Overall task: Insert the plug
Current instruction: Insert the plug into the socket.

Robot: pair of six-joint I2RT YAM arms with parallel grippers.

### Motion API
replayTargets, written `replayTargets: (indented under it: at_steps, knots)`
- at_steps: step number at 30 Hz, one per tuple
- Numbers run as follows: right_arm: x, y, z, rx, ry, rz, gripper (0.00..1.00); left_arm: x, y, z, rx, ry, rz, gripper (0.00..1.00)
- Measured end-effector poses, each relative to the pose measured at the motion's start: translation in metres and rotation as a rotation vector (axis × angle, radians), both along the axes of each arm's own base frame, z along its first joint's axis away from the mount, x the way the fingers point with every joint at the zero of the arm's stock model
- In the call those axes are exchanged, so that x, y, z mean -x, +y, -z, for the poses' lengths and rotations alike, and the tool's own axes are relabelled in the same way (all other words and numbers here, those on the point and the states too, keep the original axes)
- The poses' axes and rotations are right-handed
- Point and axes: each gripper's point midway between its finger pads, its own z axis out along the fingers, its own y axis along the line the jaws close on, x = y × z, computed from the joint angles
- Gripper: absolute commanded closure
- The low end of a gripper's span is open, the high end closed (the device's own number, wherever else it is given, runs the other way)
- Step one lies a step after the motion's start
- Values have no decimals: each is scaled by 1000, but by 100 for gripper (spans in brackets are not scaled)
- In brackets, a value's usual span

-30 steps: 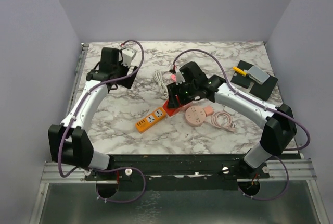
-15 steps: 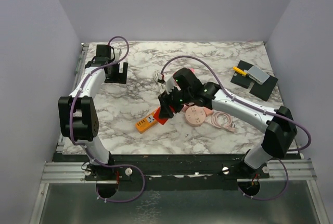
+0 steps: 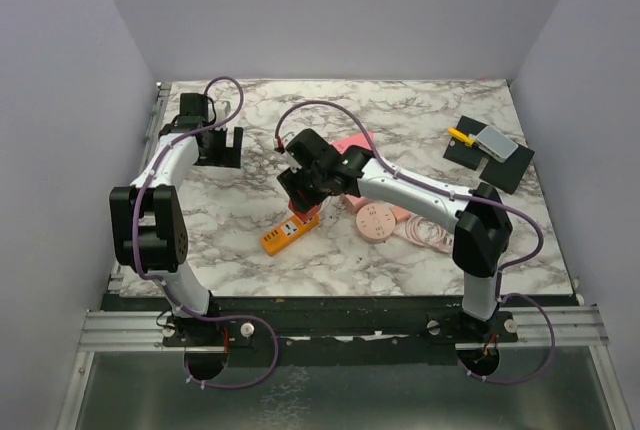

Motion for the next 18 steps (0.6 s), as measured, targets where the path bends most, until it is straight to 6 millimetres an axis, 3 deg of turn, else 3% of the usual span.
replayTargets:
  at_steps: [8,18]
  knots:
    - [7,-2,16,95,-1,31,99,6,1,4,9,10,4,1]
    - [7,-4,19,110,-2,52,99,12,1,10,3,25,17,1]
